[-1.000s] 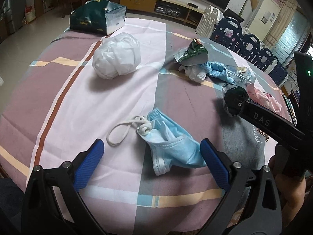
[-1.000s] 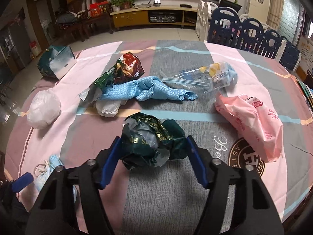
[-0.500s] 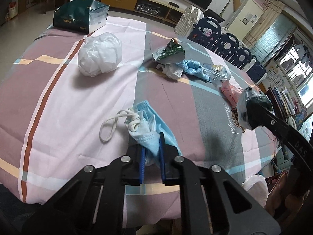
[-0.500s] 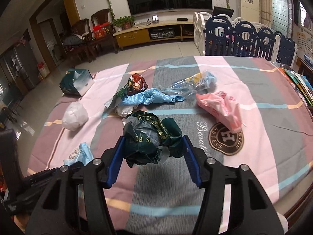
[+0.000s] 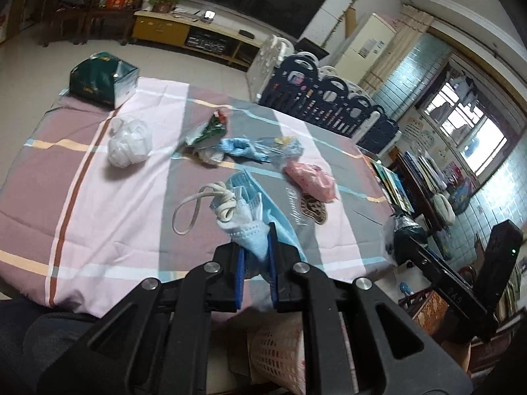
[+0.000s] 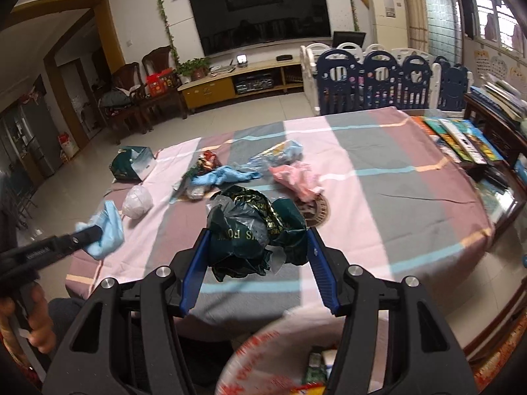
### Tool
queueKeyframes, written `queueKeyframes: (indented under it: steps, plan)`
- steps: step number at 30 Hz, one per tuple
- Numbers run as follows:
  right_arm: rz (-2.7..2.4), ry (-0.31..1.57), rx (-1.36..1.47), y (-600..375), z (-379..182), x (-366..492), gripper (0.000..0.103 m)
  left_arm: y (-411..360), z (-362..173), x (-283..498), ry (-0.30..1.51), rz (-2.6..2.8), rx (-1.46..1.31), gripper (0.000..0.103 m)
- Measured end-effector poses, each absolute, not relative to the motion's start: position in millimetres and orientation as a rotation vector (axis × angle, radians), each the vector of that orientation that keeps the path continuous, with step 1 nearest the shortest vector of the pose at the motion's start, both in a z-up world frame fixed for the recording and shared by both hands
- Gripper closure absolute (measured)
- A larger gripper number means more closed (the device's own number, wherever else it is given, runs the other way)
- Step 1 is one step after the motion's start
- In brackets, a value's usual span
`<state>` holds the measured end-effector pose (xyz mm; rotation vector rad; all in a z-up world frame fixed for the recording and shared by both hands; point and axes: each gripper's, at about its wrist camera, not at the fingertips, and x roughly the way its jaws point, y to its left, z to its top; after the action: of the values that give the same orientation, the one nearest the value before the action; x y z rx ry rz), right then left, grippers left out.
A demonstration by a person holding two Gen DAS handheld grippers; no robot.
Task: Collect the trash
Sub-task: 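Carry the mask and green wrapper to the wastebasket and drop them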
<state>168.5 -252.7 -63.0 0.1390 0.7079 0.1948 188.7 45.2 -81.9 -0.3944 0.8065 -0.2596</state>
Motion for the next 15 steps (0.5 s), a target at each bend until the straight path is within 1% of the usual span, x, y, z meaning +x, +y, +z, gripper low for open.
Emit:
queueKeyframes:
  steps: [5,11,13,15]
  plan:
    - [0.091,0.73,0.103,-292,-63,135,0.045,-18,-71,170,0.838,-0.498,-0.319,0.09]
    - [0.002,0.824,0.132,-332,-87,102,0.044,-98,-91,149,0.938,-0.725,-0.156,0.09]
    - [-0.002,0.88,0.144,-338,-101,95,0.041,-122,-110,146,1.016,-0.772,-0.105,0.089]
    - [-0.002,0.895,0.176,-343,-108,88,0.032,-139,-129,144,1.107,-0.839,-0.088,0.084]
